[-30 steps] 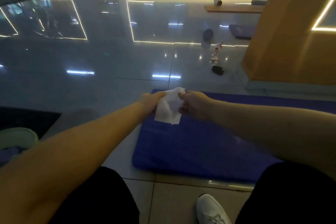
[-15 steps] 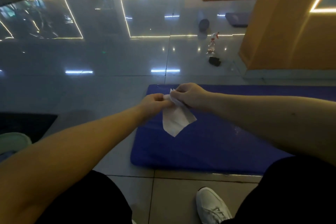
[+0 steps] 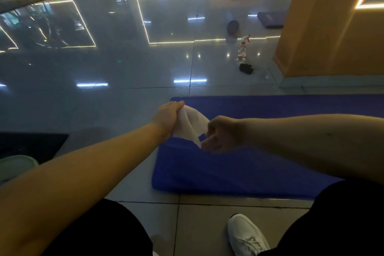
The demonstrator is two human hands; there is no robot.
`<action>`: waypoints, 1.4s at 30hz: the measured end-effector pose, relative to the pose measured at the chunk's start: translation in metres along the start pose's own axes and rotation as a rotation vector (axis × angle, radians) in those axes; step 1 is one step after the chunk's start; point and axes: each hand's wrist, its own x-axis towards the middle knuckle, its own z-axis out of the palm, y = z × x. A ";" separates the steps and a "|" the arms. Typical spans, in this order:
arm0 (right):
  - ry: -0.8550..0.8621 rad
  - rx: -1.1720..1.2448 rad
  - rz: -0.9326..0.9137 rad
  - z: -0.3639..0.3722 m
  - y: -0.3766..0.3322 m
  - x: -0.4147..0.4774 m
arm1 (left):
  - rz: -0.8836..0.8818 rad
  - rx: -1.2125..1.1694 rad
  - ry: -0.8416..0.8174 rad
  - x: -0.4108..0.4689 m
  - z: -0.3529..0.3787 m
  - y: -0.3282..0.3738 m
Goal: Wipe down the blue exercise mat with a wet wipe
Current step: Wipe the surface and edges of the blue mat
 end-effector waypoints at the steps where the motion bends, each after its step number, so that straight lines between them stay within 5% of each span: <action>1: -0.053 0.104 -0.033 0.005 -0.003 0.000 | -0.013 -0.035 -0.006 0.000 0.000 0.000; 9: 0.098 0.273 -0.222 0.001 -0.018 0.013 | -0.041 -0.158 0.004 -0.005 -0.009 0.001; 14: 0.424 0.183 -0.236 -0.014 -0.031 0.030 | -0.047 0.034 0.037 0.011 -0.022 -0.012; 28: 0.402 0.235 -0.218 -0.046 -0.025 0.114 | -0.172 0.131 0.148 0.101 0.002 -0.059; 35: 0.629 -0.145 -0.294 -0.048 -0.005 0.088 | -0.158 0.144 0.013 0.079 0.016 -0.059; 42: 0.689 -0.191 -0.352 -0.050 -0.016 0.057 | -0.142 0.278 -0.025 0.054 0.026 -0.038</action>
